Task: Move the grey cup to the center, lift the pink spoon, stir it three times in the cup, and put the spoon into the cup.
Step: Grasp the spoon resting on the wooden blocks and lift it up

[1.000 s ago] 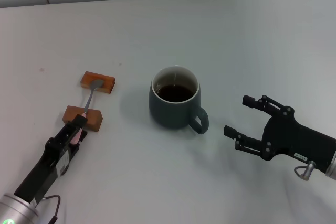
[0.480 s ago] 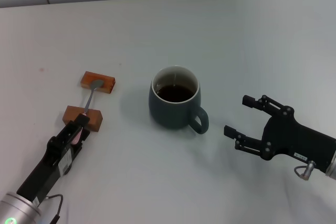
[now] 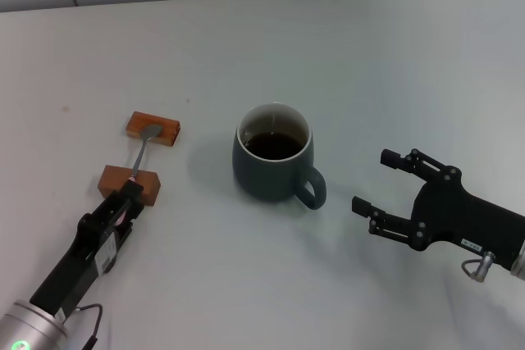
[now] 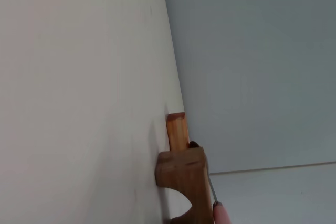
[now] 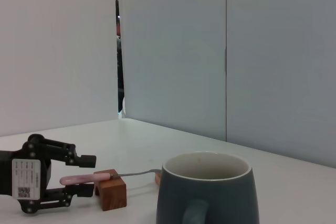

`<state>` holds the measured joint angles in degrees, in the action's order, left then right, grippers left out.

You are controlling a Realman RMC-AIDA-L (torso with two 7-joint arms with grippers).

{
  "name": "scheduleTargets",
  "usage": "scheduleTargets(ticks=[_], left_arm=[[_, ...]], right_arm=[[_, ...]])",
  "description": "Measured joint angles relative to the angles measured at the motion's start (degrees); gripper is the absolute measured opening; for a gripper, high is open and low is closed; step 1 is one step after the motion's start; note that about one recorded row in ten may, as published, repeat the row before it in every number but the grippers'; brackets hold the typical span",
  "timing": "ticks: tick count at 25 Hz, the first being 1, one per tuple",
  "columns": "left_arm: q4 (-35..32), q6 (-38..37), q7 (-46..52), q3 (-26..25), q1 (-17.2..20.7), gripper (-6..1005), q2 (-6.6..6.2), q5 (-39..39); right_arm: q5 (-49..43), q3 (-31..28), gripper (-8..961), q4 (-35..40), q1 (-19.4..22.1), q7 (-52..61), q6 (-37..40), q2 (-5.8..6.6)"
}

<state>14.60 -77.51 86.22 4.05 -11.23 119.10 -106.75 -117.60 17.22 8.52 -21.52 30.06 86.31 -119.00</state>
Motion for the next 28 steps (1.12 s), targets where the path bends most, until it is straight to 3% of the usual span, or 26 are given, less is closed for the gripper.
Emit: scheduleTargets(ticks=[7,12,28], left_arm=[[0.54,0.44,-0.16,-0.45,-0.08,432,-0.01,0.08],[0.91,0.44,-0.55,-1.11,0.1,369,-0.01,0.12],[0.97,1.88,-0.69,-1.98,0.32,353,-0.01,0.14]], right_arm=[[-0.61,0.0,841,0.09,-0.26,0.0,0.0,0.0],[-0.61,0.0,841,0.17,-0.28,0.0,0.0,0.0],[-0.7,0.0,841,0.18,-0.12,-0.18,0.0,0.09]])
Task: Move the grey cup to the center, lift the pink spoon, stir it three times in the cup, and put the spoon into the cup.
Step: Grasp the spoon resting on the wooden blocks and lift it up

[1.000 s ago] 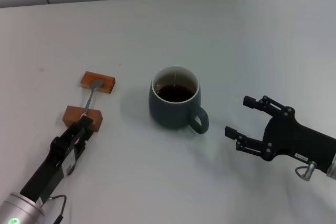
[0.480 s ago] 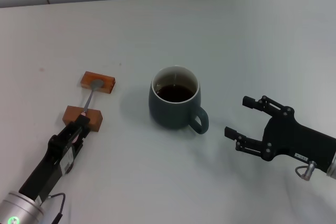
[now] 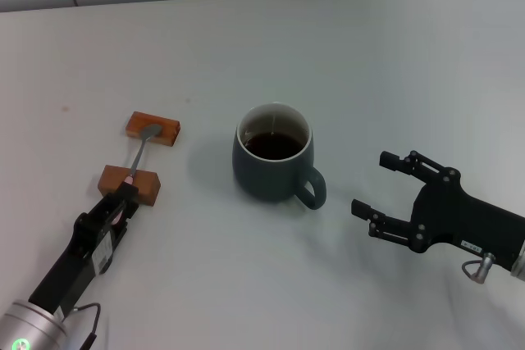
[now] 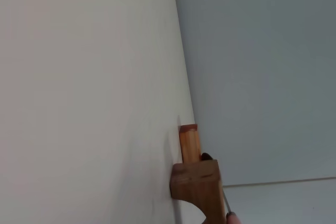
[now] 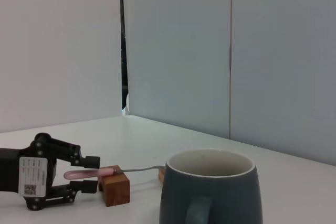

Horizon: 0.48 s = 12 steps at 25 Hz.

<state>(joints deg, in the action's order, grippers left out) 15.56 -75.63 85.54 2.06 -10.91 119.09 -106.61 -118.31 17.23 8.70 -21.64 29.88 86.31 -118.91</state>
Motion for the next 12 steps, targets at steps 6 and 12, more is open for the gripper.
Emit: scheduleTargets(ticks=[6,12], left_arm=[[-0.01,0.06,-0.66,-0.39,0.01,349,0.0,0.0],[-0.01,0.08,-0.86,-1.01,0.01,345,0.0,0.0]], right_arm=[[0.0,0.0,840,0.0,0.12,-0.18,0.06,0.0],[0.0,0.0,840,0.17,0.11,-0.23,0.12,0.0]])
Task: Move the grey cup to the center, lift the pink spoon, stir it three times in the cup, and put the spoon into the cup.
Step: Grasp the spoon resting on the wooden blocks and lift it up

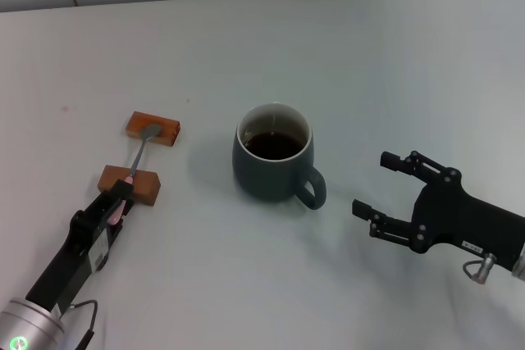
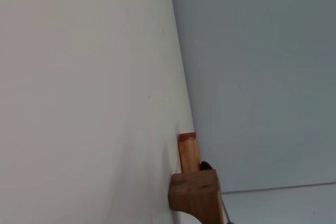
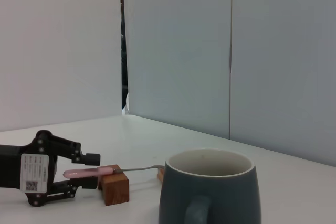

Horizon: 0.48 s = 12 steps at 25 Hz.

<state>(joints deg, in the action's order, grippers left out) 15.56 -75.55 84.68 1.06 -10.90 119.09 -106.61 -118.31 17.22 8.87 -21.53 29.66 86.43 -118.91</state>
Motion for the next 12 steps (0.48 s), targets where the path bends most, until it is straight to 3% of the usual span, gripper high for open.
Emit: scheduleTargets(ticks=[12], left_arm=[[0.81,1.18,0.02,-0.53,0.04,302,0.1,-0.07]], right_arm=[[0.01,0.0,840,0.62,-0.11,0.27,0.09,0.02]])
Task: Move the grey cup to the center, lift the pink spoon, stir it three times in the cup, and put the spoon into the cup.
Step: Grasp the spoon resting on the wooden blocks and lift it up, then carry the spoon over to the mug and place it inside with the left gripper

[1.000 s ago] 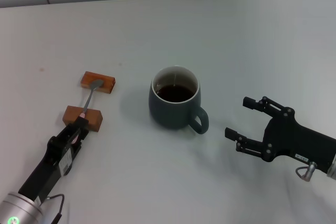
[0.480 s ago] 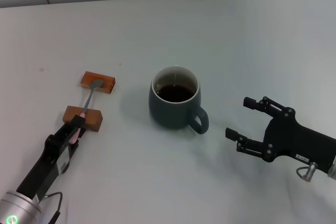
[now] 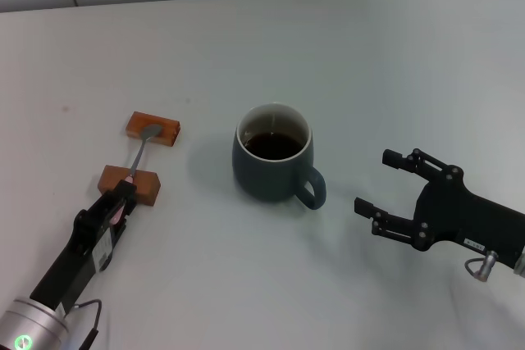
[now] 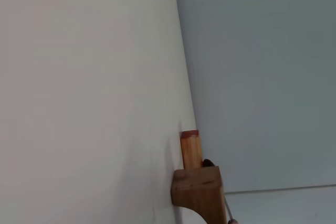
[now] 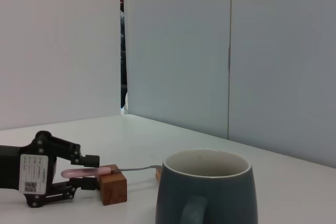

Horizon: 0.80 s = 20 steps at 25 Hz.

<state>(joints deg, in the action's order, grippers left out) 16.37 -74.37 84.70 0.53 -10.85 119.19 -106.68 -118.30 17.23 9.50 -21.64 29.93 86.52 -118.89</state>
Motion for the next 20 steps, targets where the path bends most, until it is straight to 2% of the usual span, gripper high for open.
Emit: scheduleTargets(ticks=[13,18,20], left_arm=[[-0.29,-0.94,-1.74,0.09,-0.04,177,-0.02,-0.3],[-0.73,-4.07,-2.37,0.02,-0.16,131,-0.17,-0.31],[-5.33,-12.33,-2.04,0.4,-3.63,131,-0.71,-0.97]], right_arm=[[0.0,0.0,840,0.0,0.16,-0.02,-0.08,-0.03],[0.0,0.0,840,0.01,0.28,-0.24,-0.12,-0.12],[0.01,-0.01,840,0.35,0.28,-0.3,-0.18,-0.12]])
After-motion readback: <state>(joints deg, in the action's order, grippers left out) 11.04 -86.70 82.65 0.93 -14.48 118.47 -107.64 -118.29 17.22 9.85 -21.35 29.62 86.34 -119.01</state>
